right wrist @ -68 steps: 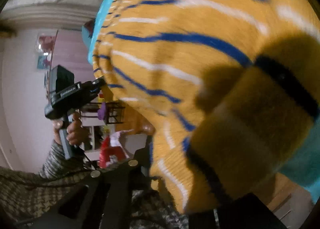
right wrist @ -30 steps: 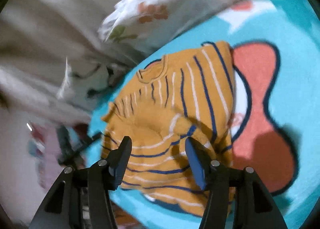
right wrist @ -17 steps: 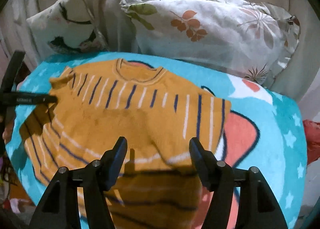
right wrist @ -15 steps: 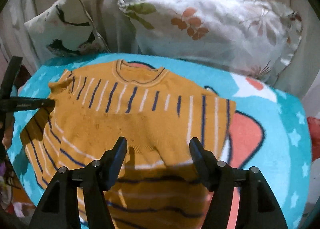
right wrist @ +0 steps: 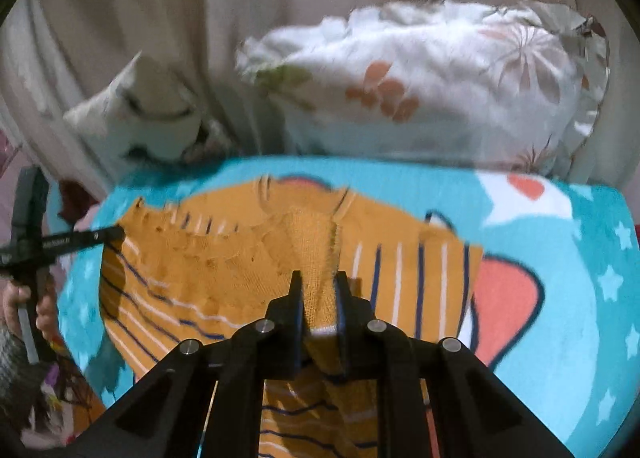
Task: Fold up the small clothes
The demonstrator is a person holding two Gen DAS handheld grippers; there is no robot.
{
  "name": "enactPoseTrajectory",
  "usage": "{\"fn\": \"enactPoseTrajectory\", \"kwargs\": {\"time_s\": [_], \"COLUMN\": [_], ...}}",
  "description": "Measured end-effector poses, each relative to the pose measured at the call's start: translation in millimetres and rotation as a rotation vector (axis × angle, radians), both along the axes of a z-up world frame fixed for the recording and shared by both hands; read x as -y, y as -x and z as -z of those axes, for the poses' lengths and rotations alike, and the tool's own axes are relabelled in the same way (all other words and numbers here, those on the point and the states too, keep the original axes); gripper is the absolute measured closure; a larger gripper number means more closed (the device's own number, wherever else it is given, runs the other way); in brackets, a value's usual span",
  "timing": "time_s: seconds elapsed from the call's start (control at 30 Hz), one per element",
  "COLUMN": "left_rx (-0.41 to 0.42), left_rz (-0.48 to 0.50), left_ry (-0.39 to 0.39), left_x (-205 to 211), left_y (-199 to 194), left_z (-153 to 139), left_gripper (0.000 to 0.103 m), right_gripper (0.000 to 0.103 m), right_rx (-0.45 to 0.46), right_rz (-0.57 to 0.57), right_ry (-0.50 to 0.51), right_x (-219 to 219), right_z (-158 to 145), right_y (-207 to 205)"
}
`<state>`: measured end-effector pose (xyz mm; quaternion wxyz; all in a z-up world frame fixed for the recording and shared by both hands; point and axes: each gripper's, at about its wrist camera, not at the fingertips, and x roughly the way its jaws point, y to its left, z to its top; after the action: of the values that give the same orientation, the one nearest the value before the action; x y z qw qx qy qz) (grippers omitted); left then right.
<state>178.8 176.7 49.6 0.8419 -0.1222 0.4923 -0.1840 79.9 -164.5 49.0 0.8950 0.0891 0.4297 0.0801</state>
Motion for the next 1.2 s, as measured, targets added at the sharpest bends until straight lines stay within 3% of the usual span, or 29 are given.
{"fn": "enactPoseTrajectory", "kwargs": {"time_s": [0.13, 0.3, 0.37, 0.43, 0.53, 0.63, 0.73, 0.9, 1.0, 1.13, 1.2], "left_rx": [-0.027, -0.119, -0.132, -0.144, -0.128, -0.109, -0.097, -0.134, -0.166, -0.201, -0.199], "left_rz": [-0.033, -0.058, -0.075, -0.085, -0.119, -0.143, -0.163, -0.146, -0.105, -0.084, -0.074], "left_ry": [-0.035, -0.122, -0.105, -0.058, -0.023, 0.015, 0.024, -0.025, 0.002, 0.041, 0.011], "left_x": [11, 27, 25, 18, 4, -17, -39, -60, -56, -46, -33], "left_y": [-36, -71, -73, -74, -70, -59, -38, 13, 37, 51, 52], "left_z": [11, 55, 58, 56, 43, 29, 23, 42, 64, 89, 99], "left_gripper": [0.094, 0.092, 0.089, 0.079, 0.056, 0.049, 0.039, 0.036, 0.035, 0.031, 0.028], "right_gripper": [0.088, 0.083, 0.078, 0.075, 0.063, 0.049, 0.044, 0.038, 0.038, 0.038, 0.036], "right_rx": [-0.048, -0.213, -0.25, -0.255, -0.207, -0.142, -0.136, -0.18, -0.21, -0.239, -0.199], "right_rz": [0.082, 0.175, 0.208, 0.223, 0.271, 0.311, 0.319, 0.272, 0.256, 0.219, 0.228], "right_ry": [-0.04, -0.059, -0.071, -0.128, -0.196, -0.264, -0.302, -0.361, -0.429, -0.45, -0.39], "right_x": [16, 31, 38, 48, 68, 95, 113, 113, 102, 78, 68], "right_z": [20, 80, 92, 92, 75, 53, 45, 65, 88, 112, 113], "right_y": [-41, -79, -83, -84, -73, -50, -17, 54, 89, 104, 103]}}
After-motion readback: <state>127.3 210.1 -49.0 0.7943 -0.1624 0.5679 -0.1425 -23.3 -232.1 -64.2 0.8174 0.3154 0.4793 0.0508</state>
